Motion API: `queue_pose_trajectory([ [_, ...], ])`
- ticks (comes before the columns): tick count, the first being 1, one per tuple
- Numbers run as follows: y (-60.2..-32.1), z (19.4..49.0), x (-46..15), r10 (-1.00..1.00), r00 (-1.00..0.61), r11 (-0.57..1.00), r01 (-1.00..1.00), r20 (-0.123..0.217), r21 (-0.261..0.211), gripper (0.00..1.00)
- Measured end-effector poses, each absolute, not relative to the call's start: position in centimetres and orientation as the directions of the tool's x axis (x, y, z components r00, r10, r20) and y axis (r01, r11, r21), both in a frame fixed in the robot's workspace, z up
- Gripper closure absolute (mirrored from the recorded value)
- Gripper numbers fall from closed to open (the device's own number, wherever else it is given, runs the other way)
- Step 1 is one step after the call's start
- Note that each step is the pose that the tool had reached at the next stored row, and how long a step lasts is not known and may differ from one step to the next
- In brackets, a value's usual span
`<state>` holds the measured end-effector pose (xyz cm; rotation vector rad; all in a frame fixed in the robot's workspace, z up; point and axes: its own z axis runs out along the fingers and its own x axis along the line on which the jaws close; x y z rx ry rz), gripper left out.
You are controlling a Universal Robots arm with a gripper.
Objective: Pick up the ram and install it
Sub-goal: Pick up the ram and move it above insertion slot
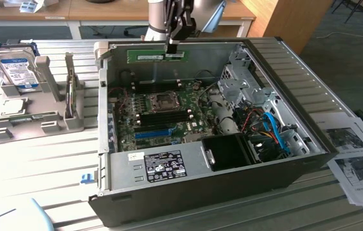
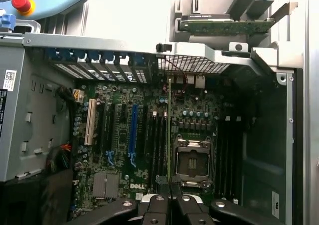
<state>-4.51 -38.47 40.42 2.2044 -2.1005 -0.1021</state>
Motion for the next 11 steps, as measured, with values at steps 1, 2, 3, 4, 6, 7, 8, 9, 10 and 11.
queue_pose_trajectory([
  [1, -38.5, 40.4, -4.3, -0.999, 0.049, -0.047, -0.992, 0.017, 0.115, 0.89],
  [2, -38.5, 40.4, -4.1, -0.999, 0.049, -0.047, -0.992, 0.017, 0.116, 0.89],
  [3, -38.5, 40.4, -3.8, -0.999, 0.049, -0.047, -0.992, 0.017, 0.117, 0.89],
  [4, -38.5, 40.4, -3.6, -0.999, 0.049, -0.047, -0.992, 0.017, 0.117, 0.89],
  [6, -38.5, 40.4, -3.2, -0.999, 0.049, -0.047, -0.992, 0.017, 0.118, 0.89],
  [7, -38.5, 40.4, -3.0, -0.999, 0.049, -0.047, -0.992, 0.017, 0.119, 0.89],
  [8, -38.5, 40.4, -2.8, -0.999, 0.049, -0.047, -0.992, 0.017, 0.119, 0.89],
  [9, -38.5, 40.4, -2.7, -0.999, 0.049, -0.047, -0.992, 0.017, 0.119, 0.89],
  [10, -38.5, 40.4, -2.6, -0.999, 0.049, -0.047, -0.992, 0.017, 0.120, 0.89],
  [11, -38.5, 40.4, -2.5, -0.999, 0.049, -0.047, -0.992, 0.017, 0.120, 0.89],
])
